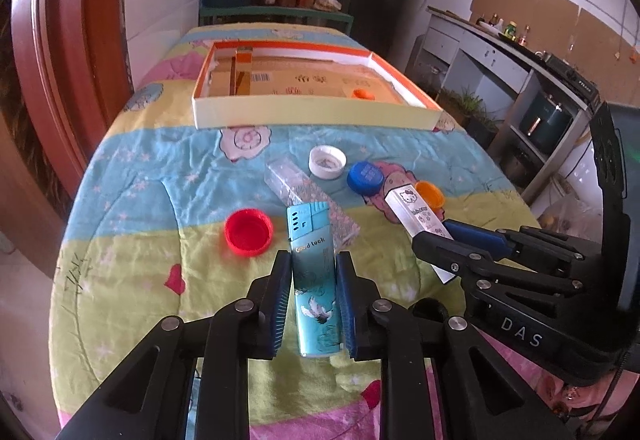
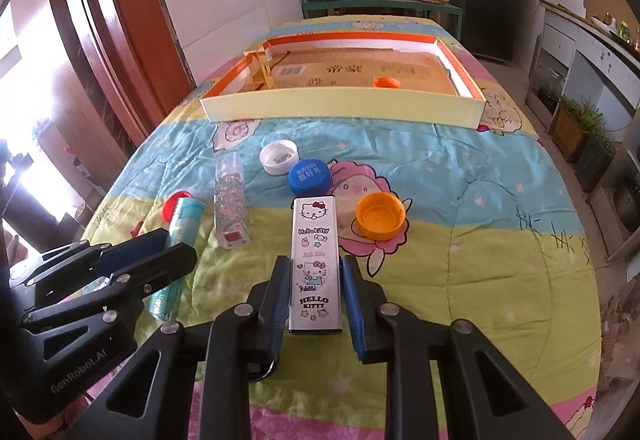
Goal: Organize rigid objects
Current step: 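Carry the teal lighter and the Hello Kitty box into the tray with both grippers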
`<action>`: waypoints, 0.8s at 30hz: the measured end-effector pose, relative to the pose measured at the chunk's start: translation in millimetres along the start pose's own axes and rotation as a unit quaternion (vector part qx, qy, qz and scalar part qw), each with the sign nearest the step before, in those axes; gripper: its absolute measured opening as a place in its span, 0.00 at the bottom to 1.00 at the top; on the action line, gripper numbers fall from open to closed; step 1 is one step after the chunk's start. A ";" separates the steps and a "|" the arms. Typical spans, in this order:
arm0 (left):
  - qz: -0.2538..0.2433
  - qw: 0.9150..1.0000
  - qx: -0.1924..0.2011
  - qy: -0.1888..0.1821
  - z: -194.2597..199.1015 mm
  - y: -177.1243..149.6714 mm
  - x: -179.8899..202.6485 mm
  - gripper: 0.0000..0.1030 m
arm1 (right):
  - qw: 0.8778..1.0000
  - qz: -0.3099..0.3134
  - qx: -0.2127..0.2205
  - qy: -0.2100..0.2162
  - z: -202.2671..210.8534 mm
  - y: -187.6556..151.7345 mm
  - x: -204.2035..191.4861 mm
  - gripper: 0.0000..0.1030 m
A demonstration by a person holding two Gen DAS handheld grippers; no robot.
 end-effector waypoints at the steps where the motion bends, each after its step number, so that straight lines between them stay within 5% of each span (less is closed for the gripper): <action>1: -0.001 1.000 0.003 0.001 2.1 2.2 0.2 0.22 | 1.000 0.000 0.004 0.000 2.2 1.7 0.6 0.25; 24: -0.034 0.998 0.051 -0.009 20.5 60.2 15.2 0.22 | 0.998 -0.006 0.061 -0.005 31.2 41.9 16.5 0.25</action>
Point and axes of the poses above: each gripper's, at about its wrist camera, not at the fingertips, and z roughly against the way its jaws point, x to its right, y to its top, the point moved 10 cm from there along -z, roughly the way its jaws point, and after that the axes turned 8 degrees about -y, right-handed, at the moved point
